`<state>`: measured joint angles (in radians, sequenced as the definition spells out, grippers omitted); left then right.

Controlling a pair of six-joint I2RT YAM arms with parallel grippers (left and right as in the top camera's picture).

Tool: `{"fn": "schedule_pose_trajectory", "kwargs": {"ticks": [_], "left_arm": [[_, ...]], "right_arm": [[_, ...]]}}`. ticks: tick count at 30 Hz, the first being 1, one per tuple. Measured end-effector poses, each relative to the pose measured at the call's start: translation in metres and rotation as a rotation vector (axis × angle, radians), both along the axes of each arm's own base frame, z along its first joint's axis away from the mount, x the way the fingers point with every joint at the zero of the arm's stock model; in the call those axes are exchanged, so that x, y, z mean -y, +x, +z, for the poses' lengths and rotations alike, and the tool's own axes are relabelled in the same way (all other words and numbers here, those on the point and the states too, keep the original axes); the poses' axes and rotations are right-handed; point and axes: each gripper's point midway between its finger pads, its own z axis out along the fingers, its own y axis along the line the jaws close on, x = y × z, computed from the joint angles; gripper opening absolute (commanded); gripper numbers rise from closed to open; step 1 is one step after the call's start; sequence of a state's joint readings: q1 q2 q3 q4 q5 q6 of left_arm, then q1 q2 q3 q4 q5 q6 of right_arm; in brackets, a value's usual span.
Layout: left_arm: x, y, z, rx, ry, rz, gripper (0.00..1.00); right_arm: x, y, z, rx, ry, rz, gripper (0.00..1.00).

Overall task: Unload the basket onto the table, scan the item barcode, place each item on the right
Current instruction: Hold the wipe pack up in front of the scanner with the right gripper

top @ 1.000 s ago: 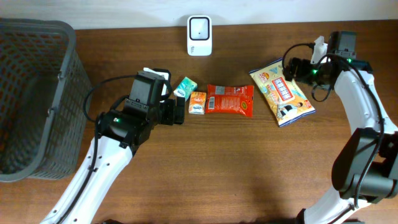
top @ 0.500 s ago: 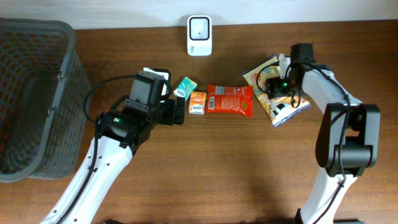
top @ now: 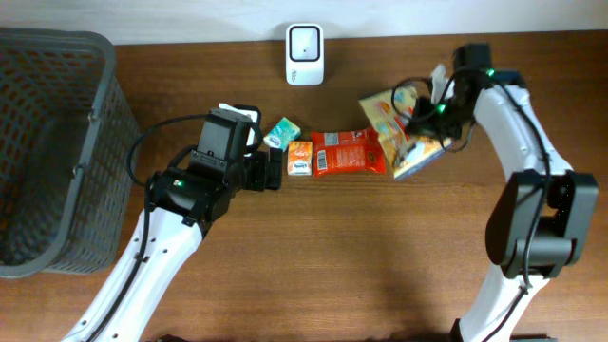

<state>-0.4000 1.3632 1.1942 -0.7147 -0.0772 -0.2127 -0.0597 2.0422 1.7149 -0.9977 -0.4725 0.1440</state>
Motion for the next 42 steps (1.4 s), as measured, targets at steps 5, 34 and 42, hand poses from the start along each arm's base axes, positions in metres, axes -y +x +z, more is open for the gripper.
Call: {"fn": "schedule_pose_trajectory", "kwargs": {"ticks": [5, 34, 42], "left_arm": [[0.0, 0.0, 0.0, 0.0, 0.0, 0.0, 0.99], [0.0, 0.0, 0.0, 0.0, 0.0, 0.0, 0.99], [0.0, 0.0, 0.0, 0.0, 0.0, 0.001, 0.99]], "right_arm": [[-0.04, -0.008, 0.079, 0.026, 0.381, 0.02, 0.04], [-0.12, -0.053, 0.172, -0.247, 1.027, 0.124, 0.04], [-0.111, 0.014, 0.112, 0.008, 0.578, -0.02, 0.04]]}}
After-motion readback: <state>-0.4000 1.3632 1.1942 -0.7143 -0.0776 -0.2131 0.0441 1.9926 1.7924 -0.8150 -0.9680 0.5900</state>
